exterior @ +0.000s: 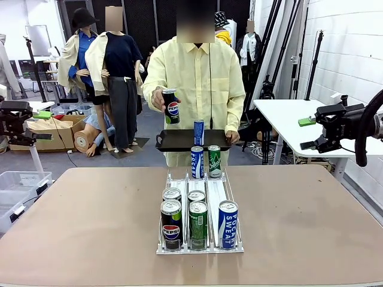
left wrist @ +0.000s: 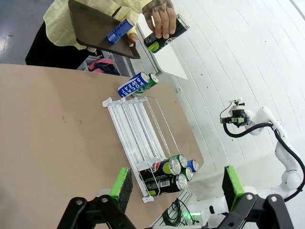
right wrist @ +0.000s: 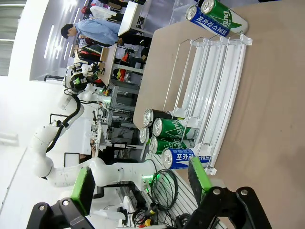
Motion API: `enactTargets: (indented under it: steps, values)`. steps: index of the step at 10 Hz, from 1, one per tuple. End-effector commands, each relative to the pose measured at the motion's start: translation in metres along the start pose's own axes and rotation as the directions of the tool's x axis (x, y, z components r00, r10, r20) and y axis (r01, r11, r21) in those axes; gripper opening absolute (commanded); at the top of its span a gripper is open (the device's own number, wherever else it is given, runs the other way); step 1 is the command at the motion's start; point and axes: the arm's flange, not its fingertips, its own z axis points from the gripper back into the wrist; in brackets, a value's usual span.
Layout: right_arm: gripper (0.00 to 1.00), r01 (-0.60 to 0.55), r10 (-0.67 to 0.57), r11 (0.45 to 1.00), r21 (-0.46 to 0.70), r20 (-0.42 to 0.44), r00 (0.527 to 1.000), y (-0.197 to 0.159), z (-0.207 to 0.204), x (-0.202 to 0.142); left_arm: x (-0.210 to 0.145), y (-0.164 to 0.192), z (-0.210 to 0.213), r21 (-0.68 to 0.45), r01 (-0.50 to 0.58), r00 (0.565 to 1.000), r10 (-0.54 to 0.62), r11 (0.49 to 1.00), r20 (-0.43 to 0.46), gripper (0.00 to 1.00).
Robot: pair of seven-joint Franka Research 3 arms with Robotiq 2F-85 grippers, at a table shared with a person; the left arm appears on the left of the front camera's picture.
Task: Retrieve and hand over the desired beverage to the person.
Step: Pick up another can of the same type that the person held from the Automatic Can Dispenser.
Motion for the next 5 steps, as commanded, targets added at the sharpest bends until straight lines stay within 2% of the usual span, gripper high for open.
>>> enactTargets:
  steps: [1, 5]
  values:
    - [1.00, -0.001, 0.001, 1.000, 0.006, 0.001, 1.000, 0.0004, -0.0003, -0.0011, 0.0003, -0.0015, 0.0007, -0.004, 0.002, 1.000, -0.002, 1.000, 0.005, 1.00]
    - [1.00, -0.001, 0.001, 1.000, 0.006, 0.001, 1.000, 0.0004, -0.0003, -0.0011, 0.0003, -0.0015, 0.0007, -0.004, 0.002, 1.000, -0.002, 1.000, 0.005, 1.00]
